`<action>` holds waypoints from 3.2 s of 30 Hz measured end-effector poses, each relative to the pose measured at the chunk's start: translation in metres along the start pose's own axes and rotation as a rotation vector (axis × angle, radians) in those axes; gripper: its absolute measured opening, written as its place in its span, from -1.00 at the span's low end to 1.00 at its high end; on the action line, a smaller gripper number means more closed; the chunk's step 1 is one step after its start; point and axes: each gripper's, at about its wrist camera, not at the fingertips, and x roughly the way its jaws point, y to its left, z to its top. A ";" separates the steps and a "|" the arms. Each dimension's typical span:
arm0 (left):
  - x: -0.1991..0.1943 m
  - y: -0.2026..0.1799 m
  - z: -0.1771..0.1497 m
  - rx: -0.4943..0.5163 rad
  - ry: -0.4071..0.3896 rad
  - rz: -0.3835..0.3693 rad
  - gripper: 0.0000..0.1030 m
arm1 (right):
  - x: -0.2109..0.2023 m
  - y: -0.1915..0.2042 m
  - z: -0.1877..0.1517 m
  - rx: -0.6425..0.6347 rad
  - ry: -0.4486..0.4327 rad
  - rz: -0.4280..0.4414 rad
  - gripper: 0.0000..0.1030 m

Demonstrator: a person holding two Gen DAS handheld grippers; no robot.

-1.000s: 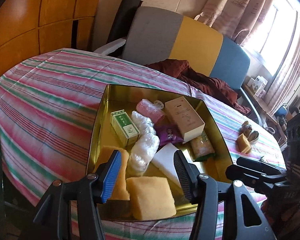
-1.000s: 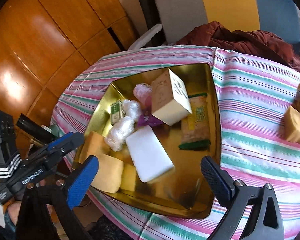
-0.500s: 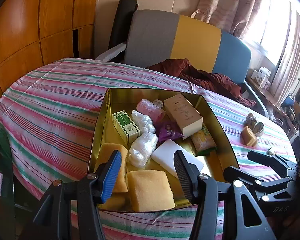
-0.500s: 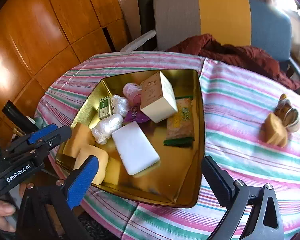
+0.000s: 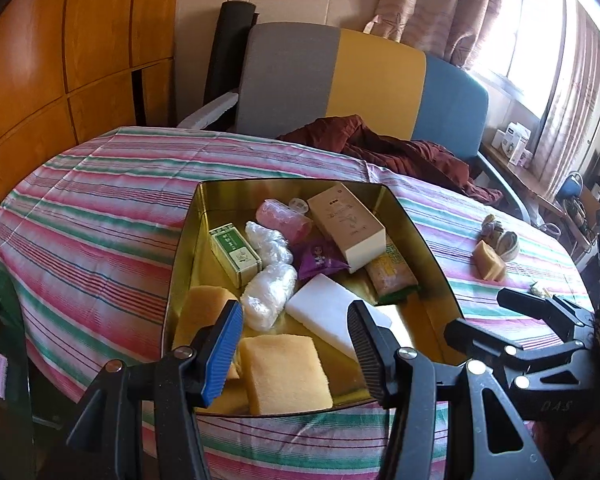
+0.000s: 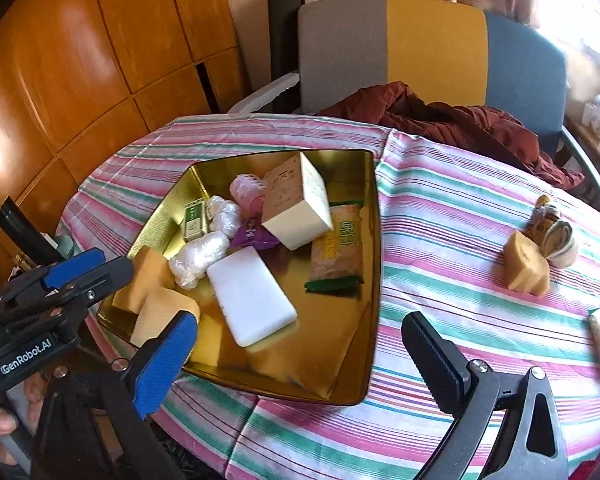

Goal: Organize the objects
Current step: 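Move both tools from the tray back toward the remaining items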

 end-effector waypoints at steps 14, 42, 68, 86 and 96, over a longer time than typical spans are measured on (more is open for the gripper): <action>0.002 -0.028 -0.001 0.079 0.013 -0.013 0.07 | -0.010 -0.043 -0.007 0.095 -0.015 -0.059 0.99; 0.015 -0.091 0.001 0.243 0.045 -0.061 0.07 | -0.036 -0.158 -0.028 0.287 -0.004 -0.233 0.99; 0.039 -0.170 0.019 0.420 0.047 -0.106 0.07 | -0.056 -0.275 -0.008 0.297 0.003 -0.392 0.99; 0.084 -0.225 0.029 0.498 0.115 -0.163 0.19 | -0.028 -0.338 -0.029 0.361 0.087 -0.373 0.99; 0.114 -0.243 0.043 0.441 0.187 -0.249 0.19 | -0.027 -0.347 -0.033 0.381 0.118 -0.361 0.99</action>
